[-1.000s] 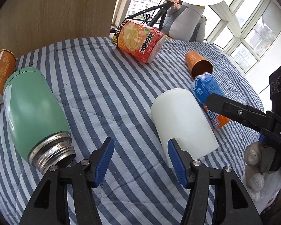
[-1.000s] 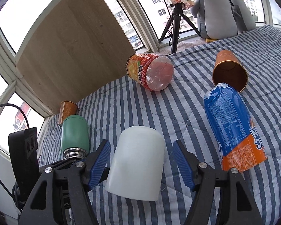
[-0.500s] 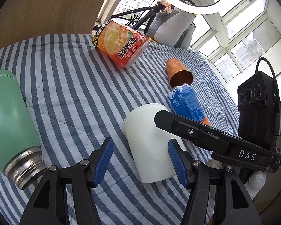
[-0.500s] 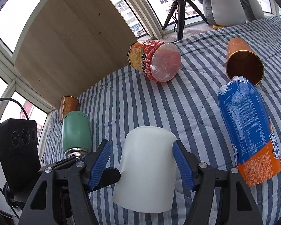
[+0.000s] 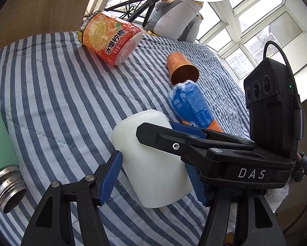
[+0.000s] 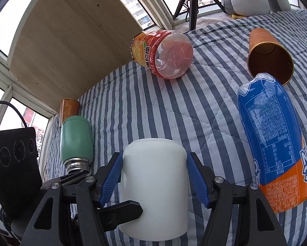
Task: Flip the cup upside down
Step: 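Rotate the cup upright, open rim down, with the right gripper while the left steadies it, then open the right gripper and withdraw both tools from the cup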
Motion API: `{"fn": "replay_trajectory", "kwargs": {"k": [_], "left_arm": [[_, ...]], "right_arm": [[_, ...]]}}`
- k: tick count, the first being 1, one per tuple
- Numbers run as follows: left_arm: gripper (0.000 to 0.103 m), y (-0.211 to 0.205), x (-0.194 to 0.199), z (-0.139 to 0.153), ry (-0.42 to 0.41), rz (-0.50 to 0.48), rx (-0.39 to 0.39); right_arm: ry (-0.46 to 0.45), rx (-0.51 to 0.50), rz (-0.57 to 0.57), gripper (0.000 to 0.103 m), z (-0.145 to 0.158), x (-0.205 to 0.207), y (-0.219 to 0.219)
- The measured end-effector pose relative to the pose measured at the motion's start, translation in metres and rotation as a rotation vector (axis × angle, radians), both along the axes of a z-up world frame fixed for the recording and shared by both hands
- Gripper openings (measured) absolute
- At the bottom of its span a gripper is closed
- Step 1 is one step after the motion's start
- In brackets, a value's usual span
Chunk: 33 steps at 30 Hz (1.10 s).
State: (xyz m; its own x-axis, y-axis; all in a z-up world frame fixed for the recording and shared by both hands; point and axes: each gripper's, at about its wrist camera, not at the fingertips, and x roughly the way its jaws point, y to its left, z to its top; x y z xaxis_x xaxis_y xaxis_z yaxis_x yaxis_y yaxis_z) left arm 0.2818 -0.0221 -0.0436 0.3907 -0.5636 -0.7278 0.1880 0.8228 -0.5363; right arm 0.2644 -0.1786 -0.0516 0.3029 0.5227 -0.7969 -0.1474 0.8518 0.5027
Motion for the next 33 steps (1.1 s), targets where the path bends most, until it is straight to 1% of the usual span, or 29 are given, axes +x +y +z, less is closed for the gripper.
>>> {"fn": "replay_trajectory", "kwargs": {"k": [2, 6, 8, 11, 15, 17, 19, 21, 22, 25, 27, 30, 33], "left_arm": [[0.067, -0.002, -0.001, 0.000, -0.006, -0.003, 0.000], [0.067, -0.004, -0.006, 0.002, -0.037, -0.010, 0.017], [0.067, -0.007, -0.011, 0.006, -0.068, -0.015, 0.045], [0.067, -0.009, -0.021, 0.017, -0.137, -0.016, 0.098], [0.065, -0.006, -0.030, 0.033, -0.213, -0.008, 0.143], [0.062, -0.004, -0.035, 0.037, -0.274, 0.008, 0.200], [0.062, -0.003, -0.039, 0.038, -0.321, 0.009, 0.252], [0.062, -0.003, -0.044, 0.034, -0.358, -0.003, 0.283], [0.062, -0.002, -0.046, 0.031, -0.365, -0.005, 0.286], [0.062, 0.002, -0.055, 0.029, -0.384, -0.009, 0.277], [0.061, 0.000, -0.063, 0.028, -0.402, -0.023, 0.299], [0.061, -0.005, -0.079, 0.025, -0.427, -0.042, 0.337], [0.060, -0.005, -0.091, 0.020, -0.429, -0.055, 0.344]], "right_arm": [[-0.005, -0.019, 0.017, 0.061, 0.002, -0.002, 0.002], [-0.014, -0.018, 0.021, 0.060, 0.007, -0.009, -0.001], [-0.037, -0.008, 0.019, 0.059, 0.011, -0.015, -0.003], [-0.065, 0.015, 0.010, 0.059, 0.016, -0.022, -0.005], [-0.152, 0.037, 0.001, 0.059, 0.028, -0.032, -0.005], [-0.205, 0.048, -0.003, 0.059, 0.033, -0.037, -0.002], [-0.251, 0.053, 0.011, 0.059, 0.036, -0.043, 0.004], [-0.298, 0.022, 0.027, 0.058, 0.036, -0.049, 0.012], [-0.324, -0.001, 0.029, 0.058, 0.036, -0.053, 0.016], [-0.349, -0.011, 0.031, 0.059, 0.031, -0.060, 0.019], [-0.373, -0.016, 0.039, 0.059, 0.032, -0.067, 0.019], [-0.415, -0.064, 0.070, 0.058, 0.036, -0.083, 0.025], [-0.448, -0.092, 0.088, 0.058, 0.037, -0.099, 0.029]]}}
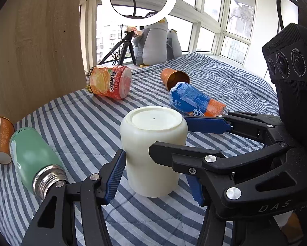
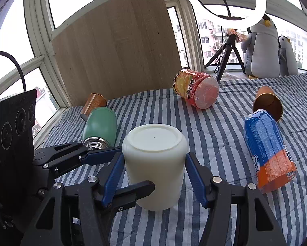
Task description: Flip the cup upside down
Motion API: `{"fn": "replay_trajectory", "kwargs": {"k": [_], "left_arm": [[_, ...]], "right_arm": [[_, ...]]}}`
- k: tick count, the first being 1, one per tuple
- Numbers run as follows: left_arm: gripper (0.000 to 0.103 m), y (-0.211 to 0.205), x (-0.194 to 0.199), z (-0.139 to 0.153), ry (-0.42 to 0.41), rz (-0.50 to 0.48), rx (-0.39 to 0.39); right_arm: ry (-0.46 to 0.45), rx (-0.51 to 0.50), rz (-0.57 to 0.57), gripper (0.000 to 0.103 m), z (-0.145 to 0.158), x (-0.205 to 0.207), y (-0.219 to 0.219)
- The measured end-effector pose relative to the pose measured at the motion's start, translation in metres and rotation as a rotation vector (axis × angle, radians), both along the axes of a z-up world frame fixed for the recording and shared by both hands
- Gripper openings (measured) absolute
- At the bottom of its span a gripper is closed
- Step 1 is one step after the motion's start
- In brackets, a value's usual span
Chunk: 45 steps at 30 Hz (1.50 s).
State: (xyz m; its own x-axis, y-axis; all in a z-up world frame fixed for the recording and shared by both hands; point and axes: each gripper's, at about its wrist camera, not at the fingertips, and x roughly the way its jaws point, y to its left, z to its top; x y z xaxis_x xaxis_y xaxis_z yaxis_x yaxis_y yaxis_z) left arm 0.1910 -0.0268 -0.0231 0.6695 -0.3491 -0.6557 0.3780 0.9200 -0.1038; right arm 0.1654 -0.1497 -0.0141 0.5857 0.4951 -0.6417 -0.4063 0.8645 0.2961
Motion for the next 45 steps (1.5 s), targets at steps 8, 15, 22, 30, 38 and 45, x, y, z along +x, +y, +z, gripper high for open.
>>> {"fn": "replay_trajectory", "kwargs": {"k": [8, 15, 22, 30, 38, 45], "left_arm": [[0.057, 0.014, -0.024, -0.008, 0.013, 0.018, -0.022], [0.059, 0.027, -0.061, 0.006, -0.058, 0.067, -0.038], [0.076, 0.032, -0.119, 0.019, -0.223, 0.158, -0.030], [0.084, 0.027, -0.178, 0.024, -0.370, 0.220, -0.003], [0.091, 0.028, -0.210, 0.027, -0.492, 0.266, 0.003], [0.095, 0.029, -0.211, 0.025, -0.461, 0.249, -0.012]], "right_arm": [[-0.120, -0.076, -0.013, 0.058, 0.004, -0.032, 0.010], [-0.196, -0.062, -0.098, 0.062, 0.015, -0.062, -0.005], [-0.290, -0.091, -0.243, 0.067, 0.019, -0.102, -0.017], [-0.412, -0.161, -0.361, 0.072, 0.026, -0.143, -0.013], [-0.492, -0.165, -0.419, 0.077, 0.032, -0.167, -0.011], [-0.526, -0.191, -0.424, 0.079, 0.030, -0.180, -0.005]]}}
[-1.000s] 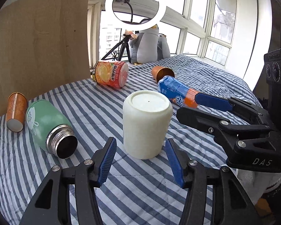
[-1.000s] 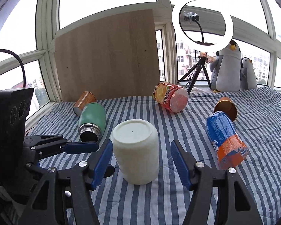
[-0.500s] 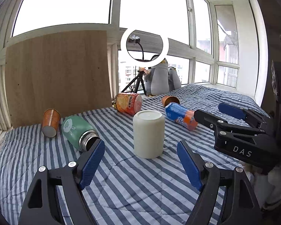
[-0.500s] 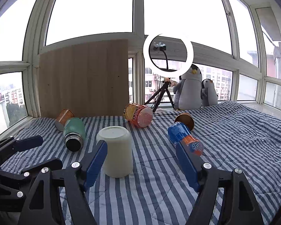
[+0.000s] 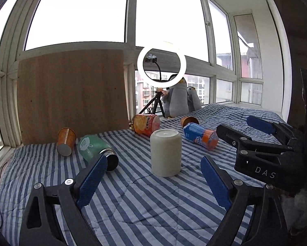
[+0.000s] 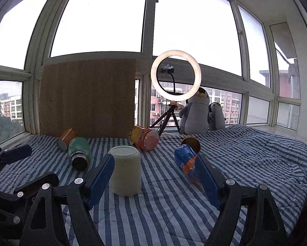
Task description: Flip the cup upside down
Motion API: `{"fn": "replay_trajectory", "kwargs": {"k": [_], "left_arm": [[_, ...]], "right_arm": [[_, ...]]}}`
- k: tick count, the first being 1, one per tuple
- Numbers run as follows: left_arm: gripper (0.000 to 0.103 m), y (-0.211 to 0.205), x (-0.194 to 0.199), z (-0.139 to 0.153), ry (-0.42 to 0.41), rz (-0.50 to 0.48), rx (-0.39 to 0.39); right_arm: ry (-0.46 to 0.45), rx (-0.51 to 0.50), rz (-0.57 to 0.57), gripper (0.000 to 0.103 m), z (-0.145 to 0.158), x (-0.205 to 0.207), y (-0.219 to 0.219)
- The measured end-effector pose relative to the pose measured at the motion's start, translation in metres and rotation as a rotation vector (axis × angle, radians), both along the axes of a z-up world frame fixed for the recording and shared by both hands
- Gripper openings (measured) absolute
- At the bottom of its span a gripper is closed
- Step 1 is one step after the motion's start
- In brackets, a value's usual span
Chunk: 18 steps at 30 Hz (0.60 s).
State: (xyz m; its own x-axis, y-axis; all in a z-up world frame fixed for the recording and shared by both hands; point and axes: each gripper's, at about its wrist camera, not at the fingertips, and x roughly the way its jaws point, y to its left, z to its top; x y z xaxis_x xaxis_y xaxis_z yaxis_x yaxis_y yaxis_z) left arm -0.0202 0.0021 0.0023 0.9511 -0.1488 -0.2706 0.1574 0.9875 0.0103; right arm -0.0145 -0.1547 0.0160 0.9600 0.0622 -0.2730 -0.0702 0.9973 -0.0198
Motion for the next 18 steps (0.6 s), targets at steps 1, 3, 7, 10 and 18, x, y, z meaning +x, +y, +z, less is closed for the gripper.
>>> {"fn": "replay_trajectory", "kwargs": {"k": [1, 3, 7, 10, 18], "left_arm": [[0.095, 0.001, 0.001, -0.001, 0.014, -0.003, -0.007], [0.095, 0.003, 0.003, -0.002, 0.044, -0.009, -0.022], [0.097, 0.006, 0.003, -0.005, 0.042, 0.014, -0.034], [0.099, 0.008, 0.002, -0.006, 0.025, 0.038, -0.037], [0.102, 0.003, -0.010, -0.004, -0.041, 0.065, -0.004]], "right_arm": [[0.005, 0.001, 0.006, 0.080, 0.000, 0.000, 0.000], [0.015, 0.002, 0.014, 0.081, -0.002, -0.001, 0.002], [0.004, 0.010, 0.006, 0.082, -0.004, -0.004, 0.001], [-0.021, 0.027, -0.010, 0.089, -0.005, -0.007, -0.003], [-0.051, 0.073, -0.025, 0.092, -0.002, -0.004, -0.011]]}}
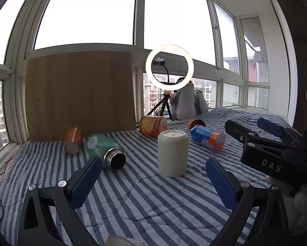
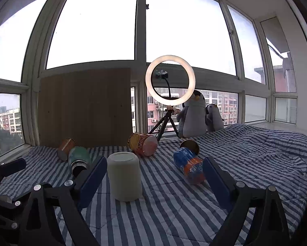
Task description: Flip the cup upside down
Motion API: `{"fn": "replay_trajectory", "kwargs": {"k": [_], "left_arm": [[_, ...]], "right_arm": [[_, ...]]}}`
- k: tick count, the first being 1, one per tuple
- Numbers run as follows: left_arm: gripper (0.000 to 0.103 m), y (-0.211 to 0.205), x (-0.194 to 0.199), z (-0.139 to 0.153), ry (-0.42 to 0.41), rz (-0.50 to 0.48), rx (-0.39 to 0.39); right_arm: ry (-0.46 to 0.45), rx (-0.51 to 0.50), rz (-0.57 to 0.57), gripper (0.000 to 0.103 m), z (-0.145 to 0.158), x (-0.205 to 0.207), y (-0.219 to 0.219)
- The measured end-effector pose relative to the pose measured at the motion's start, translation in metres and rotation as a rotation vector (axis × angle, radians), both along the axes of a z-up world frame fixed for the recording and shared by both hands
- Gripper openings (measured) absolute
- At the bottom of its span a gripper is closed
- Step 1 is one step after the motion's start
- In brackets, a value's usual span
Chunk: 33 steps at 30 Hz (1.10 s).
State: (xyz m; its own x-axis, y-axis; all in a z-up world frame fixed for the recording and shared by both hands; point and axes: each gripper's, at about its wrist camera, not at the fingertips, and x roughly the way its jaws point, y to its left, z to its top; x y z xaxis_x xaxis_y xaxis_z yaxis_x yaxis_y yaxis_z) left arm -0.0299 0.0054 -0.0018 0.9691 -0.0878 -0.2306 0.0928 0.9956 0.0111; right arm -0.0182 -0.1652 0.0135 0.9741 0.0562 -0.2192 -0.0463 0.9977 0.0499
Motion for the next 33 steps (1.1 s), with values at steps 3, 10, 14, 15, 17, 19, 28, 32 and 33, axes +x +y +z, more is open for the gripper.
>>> {"fn": "replay_trajectory", "kwargs": {"k": [3, 10, 14, 15, 17, 19, 28, 32, 33], "left_arm": [[0.102, -0.002, -0.004, -0.001, -0.020, 0.016, 0.017], [0.103, 0.001, 0.000, -0.003, -0.005, 0.034, 0.011], [0.102, 0.003, 0.003, -0.004, 0.008, 0.037, 0.002], [0.102, 0.004, 0.004, -0.005, 0.010, 0.037, -0.001], [0.102, 0.004, 0.005, -0.005, 0.015, 0.036, -0.003], [0.102, 0.005, 0.005, -0.006, 0.019, 0.038, -0.006], [0.102, 0.005, 0.007, -0.006, 0.020, 0.042, -0.008], [0.102, 0.005, 0.007, -0.006, 0.020, 0.043, -0.009], [0.102, 0.005, 0.007, -0.006, 0.021, 0.043, -0.009]], "right_arm": [[-0.009, -0.002, -0.001, 0.093, -0.001, 0.001, 0.003], [-0.008, 0.013, 0.009, 0.098, -0.008, 0.002, 0.003], [0.001, 0.048, 0.008, 0.100, -0.010, 0.004, -0.004], [0.005, 0.053, 0.011, 0.100, -0.011, 0.005, -0.004], [0.002, 0.057, 0.007, 0.100, -0.011, 0.004, -0.005], [-0.007, 0.057, 0.005, 0.100, -0.011, 0.002, -0.004], [-0.019, 0.049, 0.004, 0.101, -0.011, 0.000, -0.003], [-0.019, 0.043, 0.005, 0.101, -0.011, -0.001, -0.002], [-0.020, 0.040, 0.004, 0.101, -0.011, -0.001, -0.002]]}}
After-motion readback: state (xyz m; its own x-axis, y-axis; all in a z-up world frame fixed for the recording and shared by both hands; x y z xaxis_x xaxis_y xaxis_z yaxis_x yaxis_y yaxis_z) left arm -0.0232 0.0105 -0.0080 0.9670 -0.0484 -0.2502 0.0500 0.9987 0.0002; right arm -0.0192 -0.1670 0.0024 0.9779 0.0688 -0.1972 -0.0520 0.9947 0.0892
